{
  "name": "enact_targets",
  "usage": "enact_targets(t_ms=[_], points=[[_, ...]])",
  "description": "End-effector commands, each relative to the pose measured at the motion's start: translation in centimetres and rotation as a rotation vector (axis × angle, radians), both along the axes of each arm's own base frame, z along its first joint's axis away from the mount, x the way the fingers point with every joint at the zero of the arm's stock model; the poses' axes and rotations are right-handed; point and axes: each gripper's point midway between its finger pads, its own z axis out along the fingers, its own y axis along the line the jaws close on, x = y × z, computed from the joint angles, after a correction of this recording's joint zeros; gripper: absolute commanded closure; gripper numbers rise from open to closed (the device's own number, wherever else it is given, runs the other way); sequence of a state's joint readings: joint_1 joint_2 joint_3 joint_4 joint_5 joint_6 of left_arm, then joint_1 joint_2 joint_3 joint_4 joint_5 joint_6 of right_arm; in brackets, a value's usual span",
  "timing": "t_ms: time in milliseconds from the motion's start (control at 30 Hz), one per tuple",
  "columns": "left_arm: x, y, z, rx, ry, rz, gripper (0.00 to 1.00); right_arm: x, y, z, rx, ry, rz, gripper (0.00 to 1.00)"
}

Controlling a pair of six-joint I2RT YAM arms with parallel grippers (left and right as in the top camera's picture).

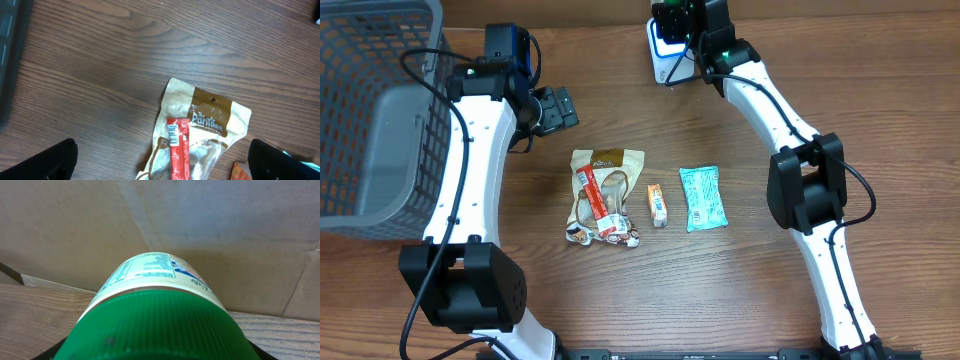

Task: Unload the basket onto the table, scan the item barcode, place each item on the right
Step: 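Hold the green-capped jar in front of the white scanner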

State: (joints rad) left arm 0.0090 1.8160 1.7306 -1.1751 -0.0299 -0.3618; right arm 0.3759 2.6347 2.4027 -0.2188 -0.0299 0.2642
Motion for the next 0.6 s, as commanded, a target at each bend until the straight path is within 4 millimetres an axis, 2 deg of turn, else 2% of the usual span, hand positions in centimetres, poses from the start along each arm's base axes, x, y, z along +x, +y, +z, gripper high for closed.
enact_targets(t_ms=[0,167,367,467,567], points=[[0.2,0.1,1.0,0.010,-0.028,-0.019,0.00,0.0,0.5,-1.5,-0.015,0.006,0.001,0.91],[0.2,0.1,1.0,0.010,-0.027,-0.018,0.00,0.0,0.5,-3.5,-0.026,0.033,0.000,0.92],[0.2,0.1,1.0,0.010,-0.027,-0.019,0.00,0.3,0.6,-2.5,-0.010,-0.004,0.001,0.96],[0.2,0.1,1.0,0.010,-0.027,-0.019,0.00,0.4,0.7,-1.1,-0.001,-0.026,0.003,0.96],[0.2,0.1,1.0,0.010,-0.028,-0.019,0.00,0.3,0.5,2.1,0.016,-0.068,0.001,0.96]])
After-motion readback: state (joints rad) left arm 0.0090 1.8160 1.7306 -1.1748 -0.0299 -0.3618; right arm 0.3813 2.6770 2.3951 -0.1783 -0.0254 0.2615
